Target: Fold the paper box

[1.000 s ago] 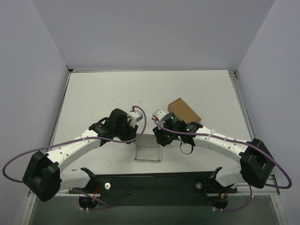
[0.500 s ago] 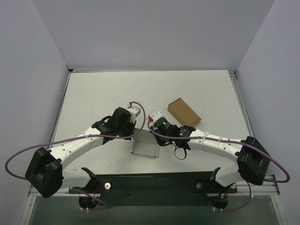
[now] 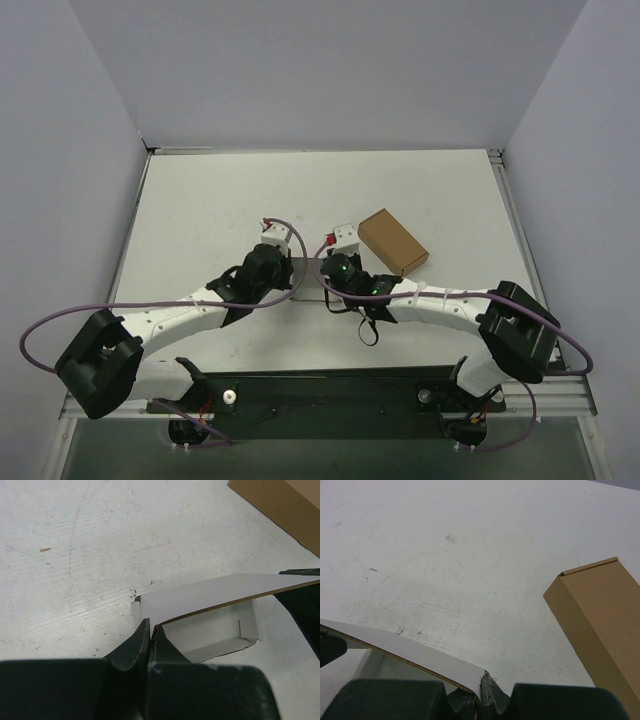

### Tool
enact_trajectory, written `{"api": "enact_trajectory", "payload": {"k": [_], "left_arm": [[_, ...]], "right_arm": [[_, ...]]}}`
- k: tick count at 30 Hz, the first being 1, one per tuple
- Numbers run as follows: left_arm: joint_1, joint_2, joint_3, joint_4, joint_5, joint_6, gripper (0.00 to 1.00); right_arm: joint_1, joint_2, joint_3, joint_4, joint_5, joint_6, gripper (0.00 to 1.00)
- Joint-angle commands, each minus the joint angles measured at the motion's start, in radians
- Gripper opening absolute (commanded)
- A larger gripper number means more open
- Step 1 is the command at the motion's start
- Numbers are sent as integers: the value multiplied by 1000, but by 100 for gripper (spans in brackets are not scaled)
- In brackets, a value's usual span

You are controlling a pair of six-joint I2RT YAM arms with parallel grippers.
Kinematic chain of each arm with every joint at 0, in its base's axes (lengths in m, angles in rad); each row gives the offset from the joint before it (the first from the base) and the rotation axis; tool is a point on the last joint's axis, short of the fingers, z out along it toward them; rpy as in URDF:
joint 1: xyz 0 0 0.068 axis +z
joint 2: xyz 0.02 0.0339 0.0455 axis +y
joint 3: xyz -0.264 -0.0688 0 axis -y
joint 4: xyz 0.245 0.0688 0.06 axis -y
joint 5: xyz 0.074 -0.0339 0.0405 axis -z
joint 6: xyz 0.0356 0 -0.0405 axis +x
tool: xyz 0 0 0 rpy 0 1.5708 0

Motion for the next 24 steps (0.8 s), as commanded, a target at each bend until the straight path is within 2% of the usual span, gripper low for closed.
{"api": "enact_trajectory", "payload": {"k": [1,6,9,14,24], "left_arm": [[-48,18,-78,381,67,-84,0],[-50,48,-170,603,91,-82,0],[-53,74,-193,651,127,-85,0],[-56,91,-228,687,141,-97,0],[-88,71,-316,688,104,-114,0]], "right_arm": [[-7,7,-43,364,9,87,0],[-46,18,-161,560,-92,73,0],[-54,28,-208,630,-123,61,0],[-37,27,-237,631,-129,45,0],[23,1,-293,579,-46,60,0]]}}
